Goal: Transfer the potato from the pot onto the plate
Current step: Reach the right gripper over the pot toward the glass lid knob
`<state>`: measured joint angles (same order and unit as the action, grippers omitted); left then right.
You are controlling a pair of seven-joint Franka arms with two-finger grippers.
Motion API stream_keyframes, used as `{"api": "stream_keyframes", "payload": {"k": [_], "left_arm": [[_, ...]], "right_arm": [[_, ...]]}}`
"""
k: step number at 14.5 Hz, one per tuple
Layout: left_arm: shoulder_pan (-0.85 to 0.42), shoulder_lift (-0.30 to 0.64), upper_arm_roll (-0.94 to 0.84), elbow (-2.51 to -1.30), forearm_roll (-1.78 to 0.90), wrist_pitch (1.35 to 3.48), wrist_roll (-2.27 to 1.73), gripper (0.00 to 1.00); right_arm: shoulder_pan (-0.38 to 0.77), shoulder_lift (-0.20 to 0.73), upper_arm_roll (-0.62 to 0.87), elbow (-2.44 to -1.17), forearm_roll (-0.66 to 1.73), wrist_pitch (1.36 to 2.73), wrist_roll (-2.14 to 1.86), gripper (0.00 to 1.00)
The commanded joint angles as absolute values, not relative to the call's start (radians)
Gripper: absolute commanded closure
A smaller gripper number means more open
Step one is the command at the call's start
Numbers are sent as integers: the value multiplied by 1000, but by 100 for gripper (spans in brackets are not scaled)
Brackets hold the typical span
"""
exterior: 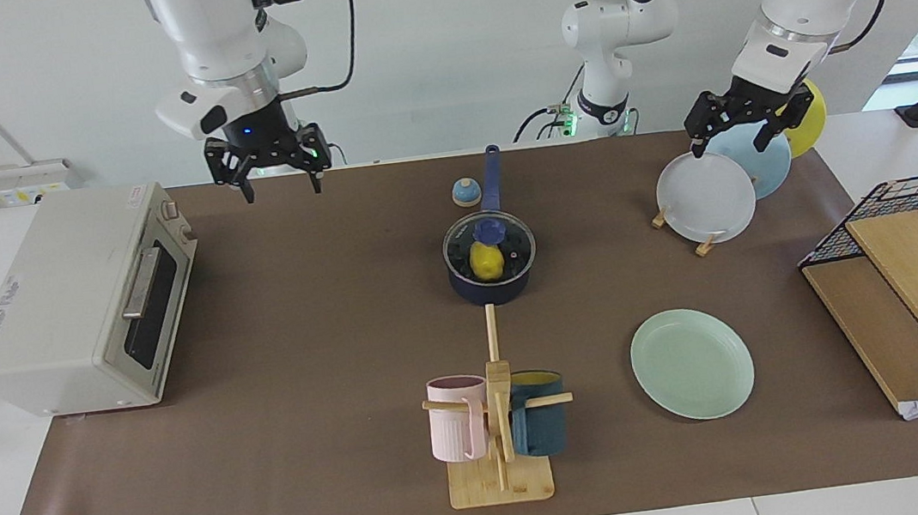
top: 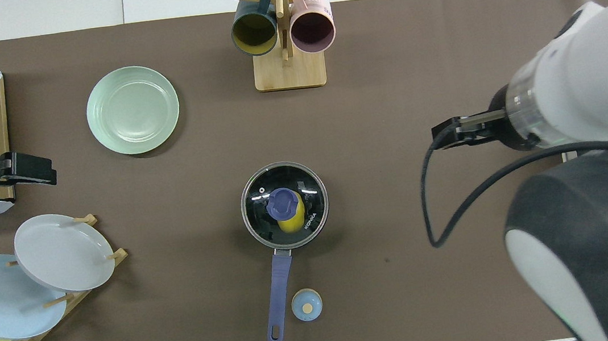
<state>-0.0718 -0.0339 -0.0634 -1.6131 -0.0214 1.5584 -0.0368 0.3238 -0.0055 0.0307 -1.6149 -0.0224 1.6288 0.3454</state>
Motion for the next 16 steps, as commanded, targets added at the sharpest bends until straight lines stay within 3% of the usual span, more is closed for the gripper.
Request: {"api": "stream_keyframes", "payload": {"k": [1,6,8,16], "left_arm": [[-75,-55,-64,-1637,-15,1580,-46,0],[-75,-55,-64,-1638,-15,1585,-44,0],[-75,-57,-64,-1638,-15,1588,-46,0],[-77,-55,-64,-1640,-15,1589,-48,0]], "right_arm": [[429,96,29,-1530,-18,1646,489,0],[570,242,29,-1493,-34,1805,667,0],[597,245,29,-1525,-34,1865,667,0],[687,273,29,-1516,-38,1876,726,0]]}}
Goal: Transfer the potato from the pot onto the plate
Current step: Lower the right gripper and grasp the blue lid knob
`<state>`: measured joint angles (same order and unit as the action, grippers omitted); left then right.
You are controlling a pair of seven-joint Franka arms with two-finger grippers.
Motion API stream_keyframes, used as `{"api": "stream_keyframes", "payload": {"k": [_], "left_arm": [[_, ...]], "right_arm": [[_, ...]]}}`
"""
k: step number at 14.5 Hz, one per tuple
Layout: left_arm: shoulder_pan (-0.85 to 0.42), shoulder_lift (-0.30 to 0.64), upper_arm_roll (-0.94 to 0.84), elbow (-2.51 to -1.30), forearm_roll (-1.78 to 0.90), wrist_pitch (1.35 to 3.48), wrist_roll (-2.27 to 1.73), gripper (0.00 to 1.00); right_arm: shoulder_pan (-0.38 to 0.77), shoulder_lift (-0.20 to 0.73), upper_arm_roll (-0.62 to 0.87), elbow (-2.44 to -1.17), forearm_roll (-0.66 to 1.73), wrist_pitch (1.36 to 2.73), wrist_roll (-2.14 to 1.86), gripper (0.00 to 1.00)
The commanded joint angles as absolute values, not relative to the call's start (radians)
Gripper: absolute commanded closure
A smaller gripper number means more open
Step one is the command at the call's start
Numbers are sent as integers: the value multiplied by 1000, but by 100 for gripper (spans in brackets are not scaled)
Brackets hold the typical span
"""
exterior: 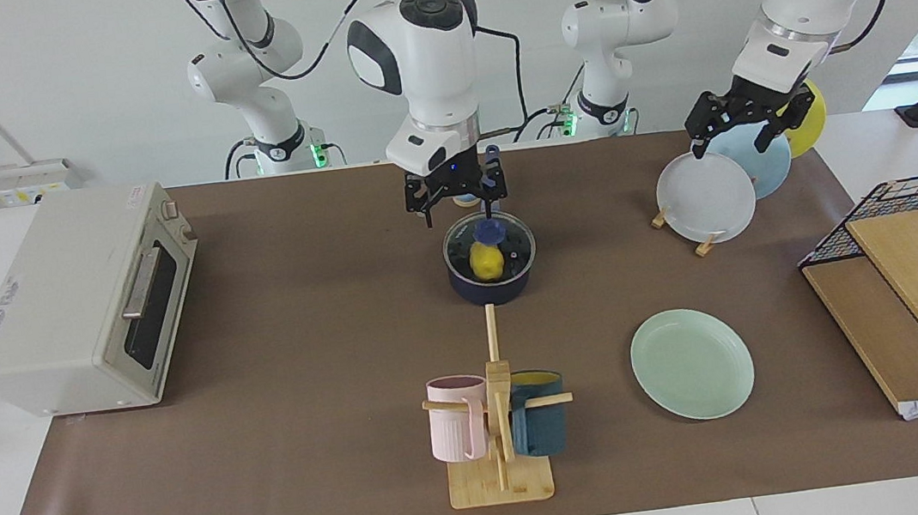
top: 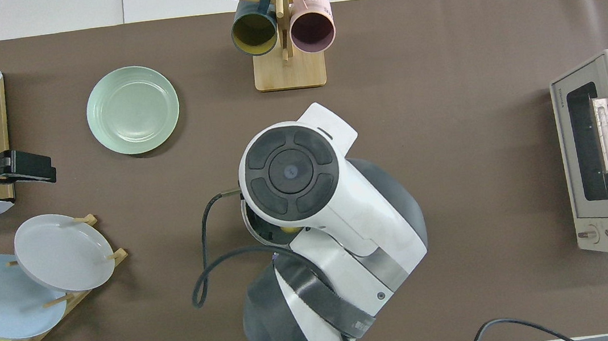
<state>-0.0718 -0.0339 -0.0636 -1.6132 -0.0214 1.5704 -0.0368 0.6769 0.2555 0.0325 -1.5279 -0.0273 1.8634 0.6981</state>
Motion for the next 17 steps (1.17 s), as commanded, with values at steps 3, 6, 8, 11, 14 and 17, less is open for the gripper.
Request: {"api": "stream_keyframes", "payload": {"k": [3,6,8,11,14,17], "left_arm": [[-77,-55,-64,-1640,-15,1589,-48,0],[-87,-55,-64,-1640,-15,1589,-49,0],[-87,-57,-64,-1640,-15,1589,-49,0],[-89,-57,-64,-1640,-15,1589,-49,0],[-94,-57,-64,-1640,-15,1589,-49,0],[-94,-57,-64,-1640,-15,1591,-49,0]], "right_arm": [[722,307,31,-1516,-70,1902,727,0],[724,322,31,-1531,-117,1916,712,0],[723,318,31,-1555,-115,1940,696,0],[721,299,31,-1616,-109,1995,692,0],[726,278,31,-1715,-109,2095,686,0],[721,285,31,-1720,-110,2086,657,0]]}}
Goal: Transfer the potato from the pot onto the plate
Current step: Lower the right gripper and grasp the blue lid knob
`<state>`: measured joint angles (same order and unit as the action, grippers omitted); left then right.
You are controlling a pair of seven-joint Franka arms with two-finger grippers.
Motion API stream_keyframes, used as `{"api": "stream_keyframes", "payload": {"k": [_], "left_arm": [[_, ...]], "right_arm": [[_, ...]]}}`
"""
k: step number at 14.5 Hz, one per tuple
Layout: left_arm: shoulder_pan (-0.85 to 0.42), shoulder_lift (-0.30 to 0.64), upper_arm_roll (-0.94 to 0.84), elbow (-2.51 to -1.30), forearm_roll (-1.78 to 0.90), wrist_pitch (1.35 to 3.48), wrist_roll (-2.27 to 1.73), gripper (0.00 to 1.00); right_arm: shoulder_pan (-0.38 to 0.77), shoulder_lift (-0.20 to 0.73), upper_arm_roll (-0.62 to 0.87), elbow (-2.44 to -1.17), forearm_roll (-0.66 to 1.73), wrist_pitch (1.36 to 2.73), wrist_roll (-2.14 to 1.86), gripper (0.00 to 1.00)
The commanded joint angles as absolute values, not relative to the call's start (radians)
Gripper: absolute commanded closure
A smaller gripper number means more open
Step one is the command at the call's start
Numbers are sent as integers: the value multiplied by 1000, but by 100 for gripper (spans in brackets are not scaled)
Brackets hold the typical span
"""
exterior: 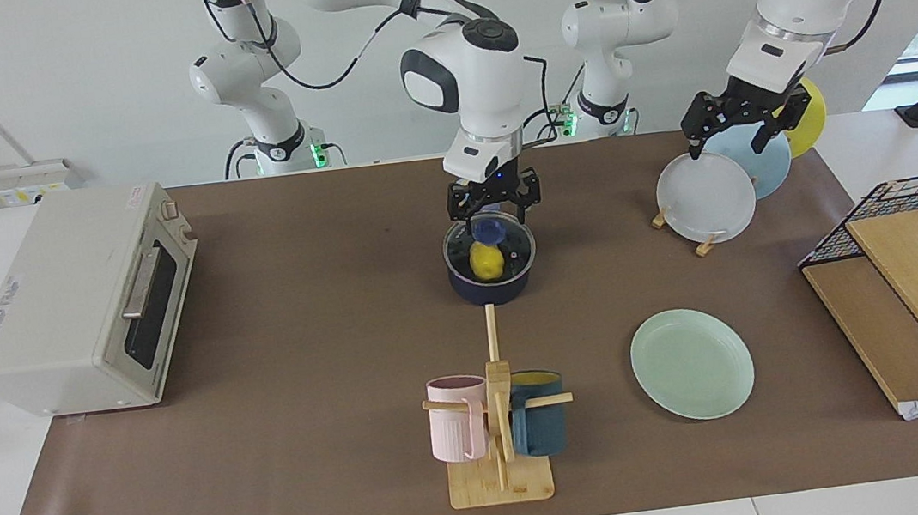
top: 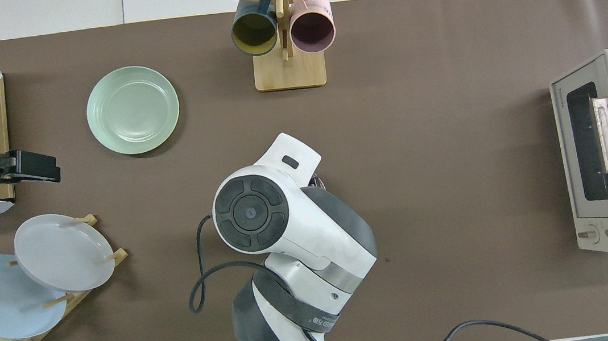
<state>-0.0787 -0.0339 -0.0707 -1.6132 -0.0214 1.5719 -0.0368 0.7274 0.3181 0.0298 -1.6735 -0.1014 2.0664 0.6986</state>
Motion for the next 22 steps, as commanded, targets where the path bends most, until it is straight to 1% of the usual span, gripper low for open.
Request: {"api": "stream_keyframes", "payload": {"k": [1,6,11,19,22], "left_arm": [[-94,-55,-64,-1640,-15,1591,-49,0],[-94,-55,-64,-1640,-15,1589,-49,0],[-94,-57,-64,-1640,-15,1589,-49,0],[-94,-57,-64,-1640,-15,1589,-49,0],[-95,-57,-64,-1640,-15,1589,-49,0]], "right_arm": [[719,282,31,-1733,-109,2092,632,0],[723,273,31,-1776,-109,2129,629,0],[727,284,31,-1776,-112,2137,624,0],[729,291,31,-1766,-114,2140,626,20],[730,295,31,-1766,-112,2148,627,23]]}}
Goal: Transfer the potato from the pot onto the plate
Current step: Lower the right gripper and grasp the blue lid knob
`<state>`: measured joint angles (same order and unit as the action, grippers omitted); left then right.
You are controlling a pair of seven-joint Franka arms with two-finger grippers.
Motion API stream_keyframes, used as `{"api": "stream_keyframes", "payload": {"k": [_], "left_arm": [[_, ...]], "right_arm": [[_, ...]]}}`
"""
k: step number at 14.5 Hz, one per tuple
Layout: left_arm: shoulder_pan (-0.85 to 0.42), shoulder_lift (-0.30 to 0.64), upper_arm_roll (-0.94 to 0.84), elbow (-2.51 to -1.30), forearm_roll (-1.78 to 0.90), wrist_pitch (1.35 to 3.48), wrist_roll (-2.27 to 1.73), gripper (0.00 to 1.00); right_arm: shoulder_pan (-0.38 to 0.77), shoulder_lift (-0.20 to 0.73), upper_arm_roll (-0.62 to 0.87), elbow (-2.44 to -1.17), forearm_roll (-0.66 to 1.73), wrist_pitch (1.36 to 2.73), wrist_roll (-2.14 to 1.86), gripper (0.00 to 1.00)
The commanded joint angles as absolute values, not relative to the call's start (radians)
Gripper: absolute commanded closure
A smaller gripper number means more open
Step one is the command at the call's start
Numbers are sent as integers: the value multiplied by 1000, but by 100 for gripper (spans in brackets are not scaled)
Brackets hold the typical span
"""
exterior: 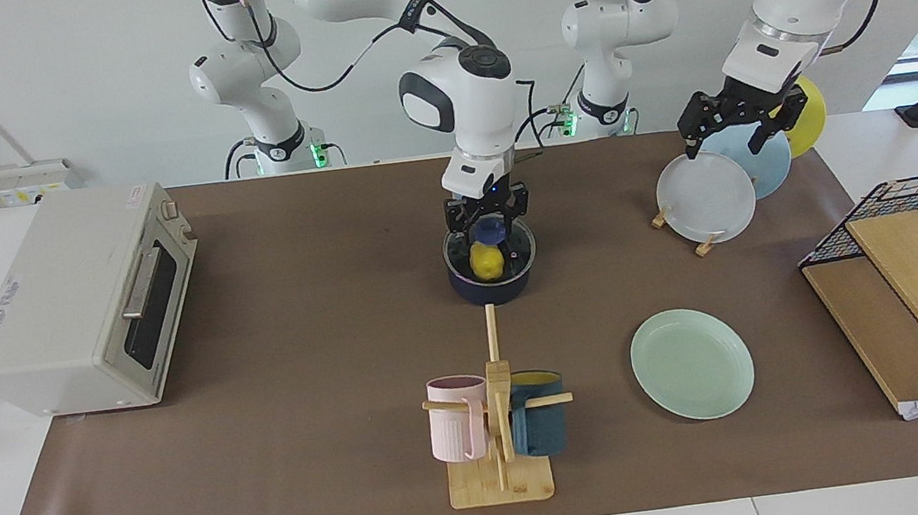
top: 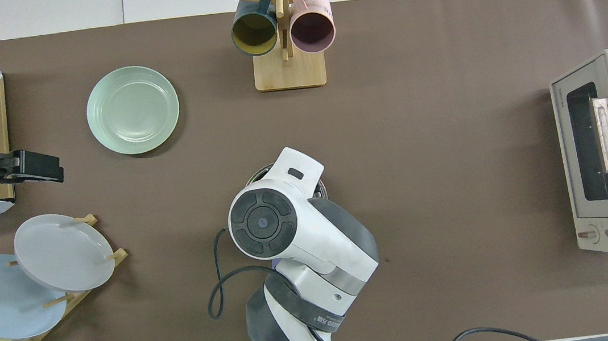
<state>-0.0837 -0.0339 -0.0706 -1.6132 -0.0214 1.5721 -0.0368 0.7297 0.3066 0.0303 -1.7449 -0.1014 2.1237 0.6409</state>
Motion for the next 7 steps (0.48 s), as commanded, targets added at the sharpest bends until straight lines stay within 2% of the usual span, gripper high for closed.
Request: {"api": "stream_keyframes", "payload": {"k": [1,7], "left_arm": [[-95,-57,-64,-1641,-15,1589,-51,0],[-95,-57,-66,-1641,-15,1589,-51,0]], "right_arm": [[730,295,31,-1763,-112,2146,627,26],[730,296,31,-1737,-117,2126,626,34]]}}
